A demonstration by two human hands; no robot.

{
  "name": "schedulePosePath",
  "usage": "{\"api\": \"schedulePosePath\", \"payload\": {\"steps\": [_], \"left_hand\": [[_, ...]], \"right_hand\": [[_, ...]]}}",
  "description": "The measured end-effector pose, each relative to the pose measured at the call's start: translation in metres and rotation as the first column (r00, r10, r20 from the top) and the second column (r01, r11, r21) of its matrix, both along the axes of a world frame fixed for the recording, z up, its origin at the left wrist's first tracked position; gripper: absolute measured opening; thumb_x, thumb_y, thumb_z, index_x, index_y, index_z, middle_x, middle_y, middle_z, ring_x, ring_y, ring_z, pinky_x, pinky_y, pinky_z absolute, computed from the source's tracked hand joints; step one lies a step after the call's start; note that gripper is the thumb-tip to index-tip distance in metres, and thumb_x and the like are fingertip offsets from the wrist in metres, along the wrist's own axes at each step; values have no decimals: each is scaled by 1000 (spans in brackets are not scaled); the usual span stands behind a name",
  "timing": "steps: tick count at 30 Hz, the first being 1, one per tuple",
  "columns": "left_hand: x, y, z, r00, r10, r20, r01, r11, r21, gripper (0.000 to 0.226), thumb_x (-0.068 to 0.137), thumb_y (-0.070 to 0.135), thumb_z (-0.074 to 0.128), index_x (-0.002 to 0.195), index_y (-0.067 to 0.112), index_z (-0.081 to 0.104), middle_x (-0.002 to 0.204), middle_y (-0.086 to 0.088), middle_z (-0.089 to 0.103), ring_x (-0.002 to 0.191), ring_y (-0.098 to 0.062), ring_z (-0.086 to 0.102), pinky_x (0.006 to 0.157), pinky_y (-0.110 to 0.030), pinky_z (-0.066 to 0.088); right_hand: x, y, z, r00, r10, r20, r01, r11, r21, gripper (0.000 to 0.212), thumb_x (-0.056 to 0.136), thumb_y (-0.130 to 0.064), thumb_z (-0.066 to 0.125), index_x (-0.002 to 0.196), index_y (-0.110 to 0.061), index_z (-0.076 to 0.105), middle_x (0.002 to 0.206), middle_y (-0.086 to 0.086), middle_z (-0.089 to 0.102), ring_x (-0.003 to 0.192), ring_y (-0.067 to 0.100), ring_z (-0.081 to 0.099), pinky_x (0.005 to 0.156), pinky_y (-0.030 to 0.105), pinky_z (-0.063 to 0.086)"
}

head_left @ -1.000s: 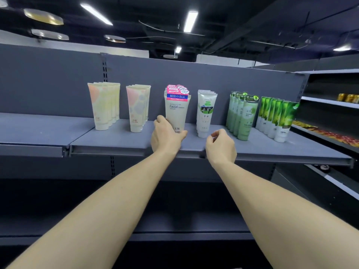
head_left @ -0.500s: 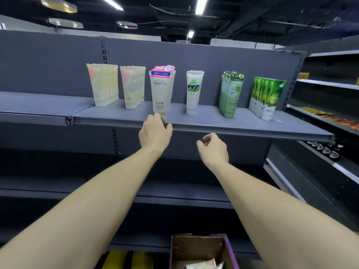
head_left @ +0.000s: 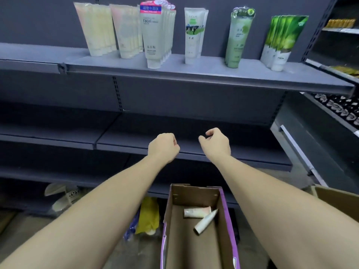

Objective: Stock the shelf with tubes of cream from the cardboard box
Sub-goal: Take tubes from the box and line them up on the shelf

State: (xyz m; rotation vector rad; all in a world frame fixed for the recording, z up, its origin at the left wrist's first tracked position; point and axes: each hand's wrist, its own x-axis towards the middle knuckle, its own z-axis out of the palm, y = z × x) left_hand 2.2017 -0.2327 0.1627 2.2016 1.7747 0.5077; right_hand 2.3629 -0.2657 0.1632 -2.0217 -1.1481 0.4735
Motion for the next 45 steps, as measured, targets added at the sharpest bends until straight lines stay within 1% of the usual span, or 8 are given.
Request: {"api": "schedulePosePath", "payload": {"steps": [8,18,24,30,36,39,41,45], "left_hand": [[19,1,-85,999,-43,3,43,985,-166,12,90,22,52,94,21,63,103,-1,65,88,-23,61,71,-29,45],[40,7,-187,995,-102,-7,92,922,-376,20,90,22,52,106,20,64,110,-2,65,98,-26,62,77,-30,46],[59,12,-231,993,-112,-30,82,863,-499,21,88,20,52,105,18,64,110,-2,67,100,-27,62,80,-30,49],[75,9,-283,989,-127,-74,60,811,-582,29,91,22,55,119,18,59,119,-5,61,107,-28,59,81,-34,47],[85,6,-337,986,-132,-100,38,767,-640,37,90,23,57,127,17,56,128,-9,54,116,-29,56,91,-35,46],[91,7,-366,986,-132,-106,29,748,-663,41,92,20,54,132,17,54,134,-10,49,120,-30,53,96,-35,45],[95,9,-387,985,-128,-113,20,743,-669,43,93,16,52,136,18,51,138,-9,45,126,-29,48,100,-35,43],[106,14,-427,988,-120,-95,19,711,-703,48,91,10,50,139,15,48,138,-11,49,133,-31,41,108,-38,38]], "right_hand": [[15,0,-81,999,-43,-8,41,986,-163,29,92,-36,57,118,-22,53,104,-2,66,85,17,58,72,29,46],[25,0,-168,992,-107,-62,79,937,-339,31,91,-31,59,120,-21,54,95,-1,67,77,14,56,68,27,41],[39,-3,-218,987,-127,-95,73,895,-440,32,91,-34,58,120,-23,53,103,-1,66,87,17,59,72,30,45],[50,1,-283,980,-135,-143,33,831,-555,36,91,-30,62,123,-18,52,112,3,66,97,20,60,80,28,44],[52,-11,-348,959,-180,-217,-13,740,-672,41,90,-27,61,127,-16,48,115,7,63,99,25,60,84,29,46],[53,-16,-379,944,-208,-256,-47,683,-728,42,90,-27,60,128,-14,47,121,8,60,110,27,59,84,26,41],[55,-16,-398,938,-231,-258,-48,650,-759,48,90,-27,61,132,-12,44,124,8,60,114,28,58,83,27,40],[57,-16,-435,927,-302,-220,10,609,-793,65,89,-32,63,143,-10,34,129,11,58,118,31,57,93,33,45]]}}
